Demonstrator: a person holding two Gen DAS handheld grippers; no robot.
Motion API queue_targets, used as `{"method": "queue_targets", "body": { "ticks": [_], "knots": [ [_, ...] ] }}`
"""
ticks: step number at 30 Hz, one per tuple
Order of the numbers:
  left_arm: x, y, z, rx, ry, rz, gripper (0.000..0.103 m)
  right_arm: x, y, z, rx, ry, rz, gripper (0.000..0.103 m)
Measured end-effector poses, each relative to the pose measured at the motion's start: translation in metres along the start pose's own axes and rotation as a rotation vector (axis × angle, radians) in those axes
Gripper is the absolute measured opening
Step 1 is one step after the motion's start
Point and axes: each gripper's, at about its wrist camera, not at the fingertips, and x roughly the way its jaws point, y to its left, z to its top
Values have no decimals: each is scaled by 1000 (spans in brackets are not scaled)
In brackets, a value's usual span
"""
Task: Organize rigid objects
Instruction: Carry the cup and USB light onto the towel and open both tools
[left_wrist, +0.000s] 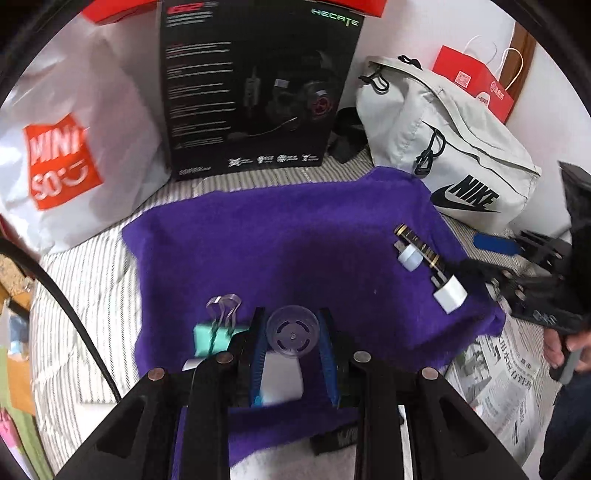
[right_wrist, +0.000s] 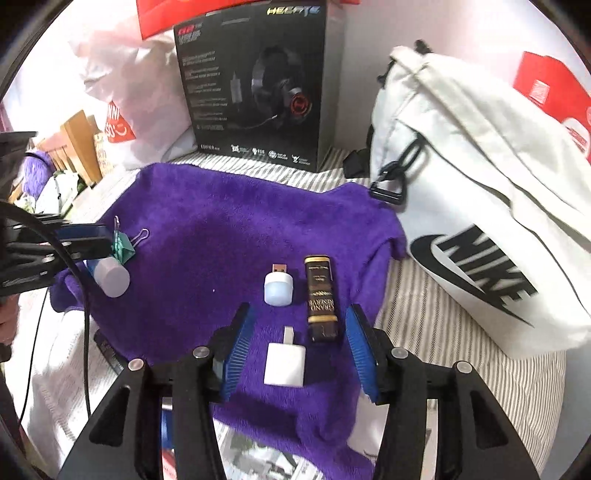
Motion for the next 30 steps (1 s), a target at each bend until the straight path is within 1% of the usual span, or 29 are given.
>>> {"method": "queue_targets", "body": {
  "ticks": [2,5,10,15,22,23,25,26,27,30],
  "knots": [
    [12,-1,7,0,16,-7,26,-6,-3,-4,13,-6,-3,51],
    [32,-1,13,-1,44,24,26,-12,-6,-10,30,-6,-1,51],
    [57,-3,14,8,80,35,26,-21,-15,-19,59,-12,-7,51],
    [66,-7,14,32,92,64,26,-26,-19,-25,72,-13,-6,51],
    [66,-13,13,73,90,92,26,-25,-20,-32,87,-4,4,51],
    [66,-13,12,77,89,93,28,-25,-20,-34,90,-2,6,51],
    [66,-16,11,86,91,86,35,-26,-20,-37,93,1,6,51],
    [67,-19,10,95,96,87,42,-27,-21,-38,96,2,4,51],
    [67,-21,10,102,98,91,46,-28,-21,-40,98,3,4,51],
    [66,-26,7,113,97,104,46,-33,-24,-47,111,4,3,51]
  ]
}}
